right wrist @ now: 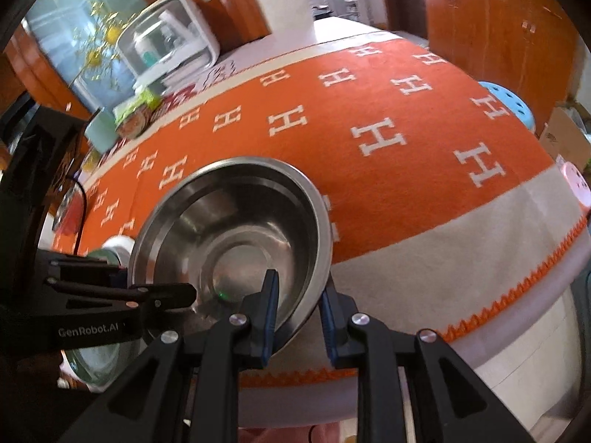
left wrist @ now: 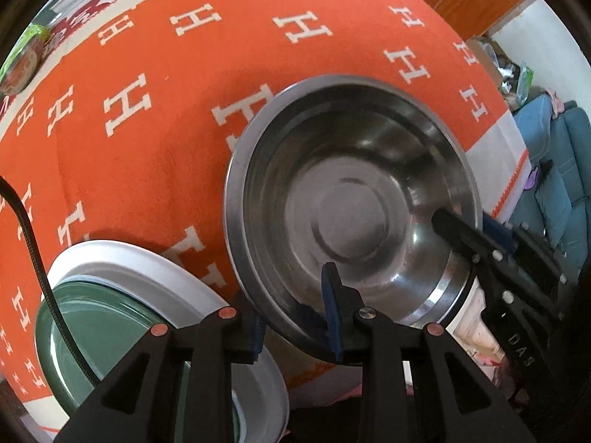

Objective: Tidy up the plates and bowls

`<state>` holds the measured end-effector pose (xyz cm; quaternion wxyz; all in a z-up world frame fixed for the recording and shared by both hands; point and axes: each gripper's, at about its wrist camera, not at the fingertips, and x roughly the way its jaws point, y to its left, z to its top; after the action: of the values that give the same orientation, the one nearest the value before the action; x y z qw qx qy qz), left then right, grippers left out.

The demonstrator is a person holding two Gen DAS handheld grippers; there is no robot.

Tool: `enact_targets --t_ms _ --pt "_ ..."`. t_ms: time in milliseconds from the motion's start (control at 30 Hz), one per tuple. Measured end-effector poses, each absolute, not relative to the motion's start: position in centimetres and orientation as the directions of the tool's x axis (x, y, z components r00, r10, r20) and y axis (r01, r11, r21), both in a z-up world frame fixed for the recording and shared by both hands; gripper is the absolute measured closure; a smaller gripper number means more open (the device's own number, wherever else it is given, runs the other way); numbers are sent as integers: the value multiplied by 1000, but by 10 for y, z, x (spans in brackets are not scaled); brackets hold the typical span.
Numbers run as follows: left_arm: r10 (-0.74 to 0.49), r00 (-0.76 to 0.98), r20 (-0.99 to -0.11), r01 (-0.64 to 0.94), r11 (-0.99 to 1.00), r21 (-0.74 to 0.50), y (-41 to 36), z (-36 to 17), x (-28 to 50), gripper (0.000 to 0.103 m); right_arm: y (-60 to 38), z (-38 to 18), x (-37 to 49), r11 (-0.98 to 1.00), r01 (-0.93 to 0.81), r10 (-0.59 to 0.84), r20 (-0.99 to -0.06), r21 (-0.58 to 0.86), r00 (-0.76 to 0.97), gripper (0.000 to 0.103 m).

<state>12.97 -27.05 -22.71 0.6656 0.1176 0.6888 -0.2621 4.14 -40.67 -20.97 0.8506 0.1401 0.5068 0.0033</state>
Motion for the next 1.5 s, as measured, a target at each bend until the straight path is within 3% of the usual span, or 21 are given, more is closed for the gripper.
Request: enact_targets --t_ms 433,567,667,833,1000,1500 --pt "-231 -62 -971 482 845 -232 -240 -206 120 69 -431 -182 54 976 65 152 -867 207 475 72" --pt "-254 -20 -967 454 860 -235 -222 -186 116 55 -425 -169 59 979 43 155 -859 201 488 67" --pt "-267 29 -963 426 875 -230 -207 -166 113 50 -413 -158 62 981 2 168 -846 196 506 64" --pt "-301 77 -951 374 892 -252 -175 -143 109 43 -379 -138 68 979 -93 205 -826 184 525 64" --pt "-319 132 -939 360 898 -254 -134 -118 103 37 -338 -120 68 974 -144 225 -809 175 544 52" --pt "-305 271 -913 354 913 -201 7 -80 93 30 -181 -97 60 947 -258 305 -782 189 543 39"
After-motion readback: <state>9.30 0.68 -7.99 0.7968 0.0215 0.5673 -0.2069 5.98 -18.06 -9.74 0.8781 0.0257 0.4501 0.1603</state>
